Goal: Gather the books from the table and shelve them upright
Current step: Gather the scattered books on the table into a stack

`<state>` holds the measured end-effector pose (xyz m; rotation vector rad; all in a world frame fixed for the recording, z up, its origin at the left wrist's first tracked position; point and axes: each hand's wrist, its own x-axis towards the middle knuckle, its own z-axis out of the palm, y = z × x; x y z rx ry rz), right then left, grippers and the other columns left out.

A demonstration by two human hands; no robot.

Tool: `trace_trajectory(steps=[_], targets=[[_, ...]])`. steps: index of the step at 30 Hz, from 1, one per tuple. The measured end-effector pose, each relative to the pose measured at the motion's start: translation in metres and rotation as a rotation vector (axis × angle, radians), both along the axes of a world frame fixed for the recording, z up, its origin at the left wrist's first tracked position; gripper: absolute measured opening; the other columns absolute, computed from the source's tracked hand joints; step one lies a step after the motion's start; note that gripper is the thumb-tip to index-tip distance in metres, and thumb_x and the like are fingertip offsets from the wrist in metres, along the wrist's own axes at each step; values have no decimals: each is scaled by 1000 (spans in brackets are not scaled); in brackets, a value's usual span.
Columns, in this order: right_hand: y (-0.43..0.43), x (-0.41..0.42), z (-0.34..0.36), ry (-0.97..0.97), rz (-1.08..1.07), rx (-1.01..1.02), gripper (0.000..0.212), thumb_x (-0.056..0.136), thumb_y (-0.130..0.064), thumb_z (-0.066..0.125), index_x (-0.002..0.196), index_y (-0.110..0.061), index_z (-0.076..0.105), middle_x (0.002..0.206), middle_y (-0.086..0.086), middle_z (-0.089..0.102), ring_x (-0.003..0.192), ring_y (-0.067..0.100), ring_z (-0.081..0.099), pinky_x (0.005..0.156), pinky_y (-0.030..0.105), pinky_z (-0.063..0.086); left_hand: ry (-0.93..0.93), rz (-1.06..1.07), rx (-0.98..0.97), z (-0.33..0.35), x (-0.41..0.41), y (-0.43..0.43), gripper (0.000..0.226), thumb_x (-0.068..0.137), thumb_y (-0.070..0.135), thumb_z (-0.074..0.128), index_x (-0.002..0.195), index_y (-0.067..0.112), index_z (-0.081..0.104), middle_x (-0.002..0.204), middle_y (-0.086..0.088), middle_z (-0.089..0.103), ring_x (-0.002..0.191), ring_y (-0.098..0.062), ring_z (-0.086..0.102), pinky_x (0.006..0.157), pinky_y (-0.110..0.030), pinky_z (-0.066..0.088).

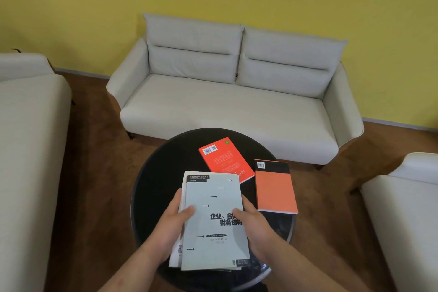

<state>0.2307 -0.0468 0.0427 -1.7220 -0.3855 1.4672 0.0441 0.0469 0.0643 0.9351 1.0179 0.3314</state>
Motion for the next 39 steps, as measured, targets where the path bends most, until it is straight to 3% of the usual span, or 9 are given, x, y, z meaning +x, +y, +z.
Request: trace_trajectory(steps=[4,8,11,15,19,23,29,35,39], targets=[[0,-9,-3,117,-89,22,43,106,-13,45,133,-45,49,110,1,78,103,27,73,76,44,60,-102,29,-86,-6,1,-1,49,102,6,45,127,47,54,122,-4,72,110,-34,70,94,-61,53],[2,-13,-6,113,-92,37,47,105,-14,47,142,-42,43,113,-1,77,104,26,74,82,46,62,-95,36,-76,-8,9,-6,55,100,-2,44,117,49,55,116,-3,75,102,-33,73,84,-52,57],[0,-10,-5,56,-31,19,52,104,-16,49,147,-42,35,119,-4,73,106,20,73,79,37,60,-56,28,-63,-14,10,-4,55,100,-1,47,110,52,53,108,0,77,96,-30,75,76,-47,59],[-6,-3,3,33,60,26,50,105,-16,49,141,-46,31,124,-9,70,106,12,70,69,21,56,-4,33,-31,-16,6,-4,59,96,10,60,136,50,42,121,-5,72,102,-33,73,87,-59,56],[-10,3,7,23,120,35,54,105,-16,50,142,-49,28,126,-11,69,106,8,70,67,19,58,-11,48,-32,-17,9,-6,63,93,14,64,139,50,41,125,-6,70,105,-36,72,92,-64,53],[-10,5,5,6,159,42,56,106,-16,50,141,-51,25,127,-14,67,102,4,69,65,17,57,-37,35,-41,-13,9,-5,75,62,35,86,122,54,46,112,-1,75,97,-30,75,74,-49,62],[-14,17,-4,-32,242,79,62,105,-22,51,153,-46,19,133,-16,64,115,7,67,76,17,58,62,38,15,-20,14,0,59,92,8,63,132,44,39,120,-4,69,96,-32,75,78,-50,60],[-8,58,-10,-148,177,12,26,108,-19,43,124,-34,57,111,-12,66,100,8,65,85,20,54,505,-35,473,2,58,43,62,93,13,62,149,25,38,154,-4,39,135,-28,46,110,-51,41],[-3,119,-24,-258,59,-95,25,104,-19,49,128,-25,57,118,0,62,104,16,62,97,34,54,569,-174,686,24,126,84,45,97,26,60,141,23,49,146,2,46,134,-23,47,110,-45,42]])
